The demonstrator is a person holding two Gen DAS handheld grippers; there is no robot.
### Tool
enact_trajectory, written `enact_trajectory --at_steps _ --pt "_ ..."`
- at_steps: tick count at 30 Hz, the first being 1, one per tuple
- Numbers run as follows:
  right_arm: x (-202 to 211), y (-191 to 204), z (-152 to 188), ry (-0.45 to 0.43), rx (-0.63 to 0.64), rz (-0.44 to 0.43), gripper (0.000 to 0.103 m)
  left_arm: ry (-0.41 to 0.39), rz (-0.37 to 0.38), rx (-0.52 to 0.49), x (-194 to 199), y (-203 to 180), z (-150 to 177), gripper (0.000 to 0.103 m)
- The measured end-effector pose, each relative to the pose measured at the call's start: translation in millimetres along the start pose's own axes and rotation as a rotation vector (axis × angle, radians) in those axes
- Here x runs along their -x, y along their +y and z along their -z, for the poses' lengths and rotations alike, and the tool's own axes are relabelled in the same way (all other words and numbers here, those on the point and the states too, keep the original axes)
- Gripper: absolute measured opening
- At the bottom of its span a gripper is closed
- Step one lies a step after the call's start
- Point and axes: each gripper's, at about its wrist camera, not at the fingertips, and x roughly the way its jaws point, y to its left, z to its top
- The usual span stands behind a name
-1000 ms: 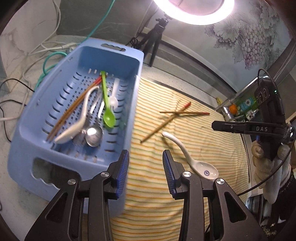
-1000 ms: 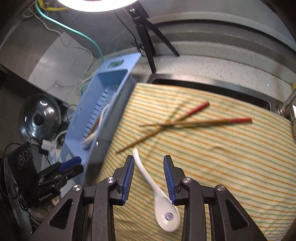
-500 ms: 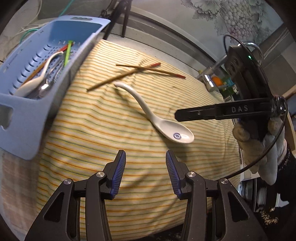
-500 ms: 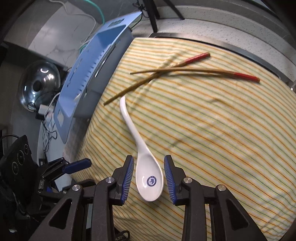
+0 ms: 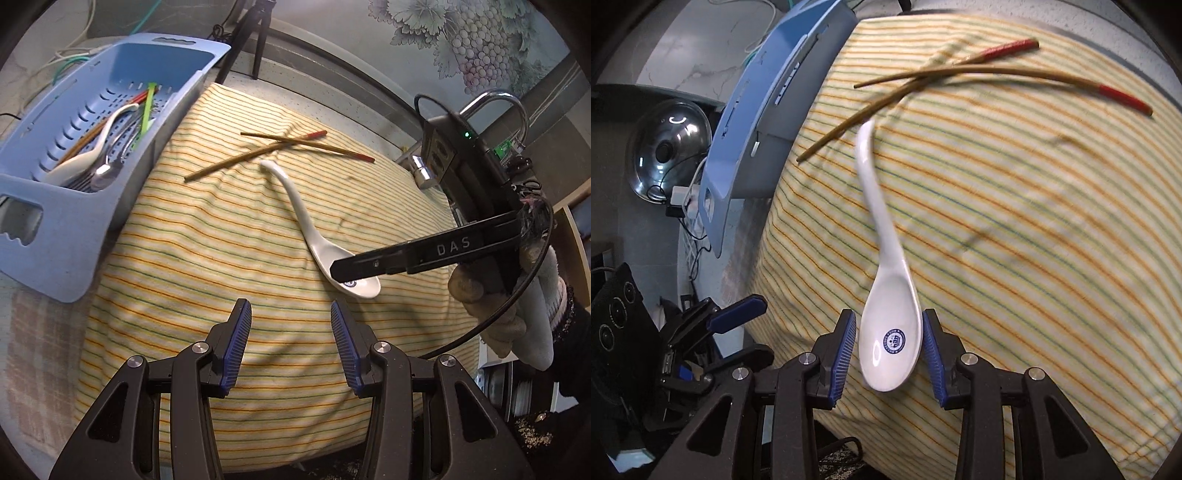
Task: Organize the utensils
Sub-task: 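Grasp the white ceramic spoon by its bowl with the right tool and lift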
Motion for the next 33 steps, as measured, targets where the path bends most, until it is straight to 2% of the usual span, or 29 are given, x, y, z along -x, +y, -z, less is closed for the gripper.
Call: enact_trajectory --at_steps 12,19,24,33 --pt "-12 17 -5 0.01 -0.006 -0.118 0.037 0.0 -0.019 0.012 7 3 0 0.044" --pt "8 5 0 -0.033 -0.008 -0.107 0.037 0.041 -0.001 0.0 -9 -7 -1 0.049" --pt "23 -9 -9 -0.111 -0.035 -0.085 0.037 0.094 0.021 0.002 -31 -16 -2 0.05" --pt "9 -4 -37 -0.162 -0.004 -0.014 0.037 0.132 0.061 0.076 -52 -10 -9 0.05"
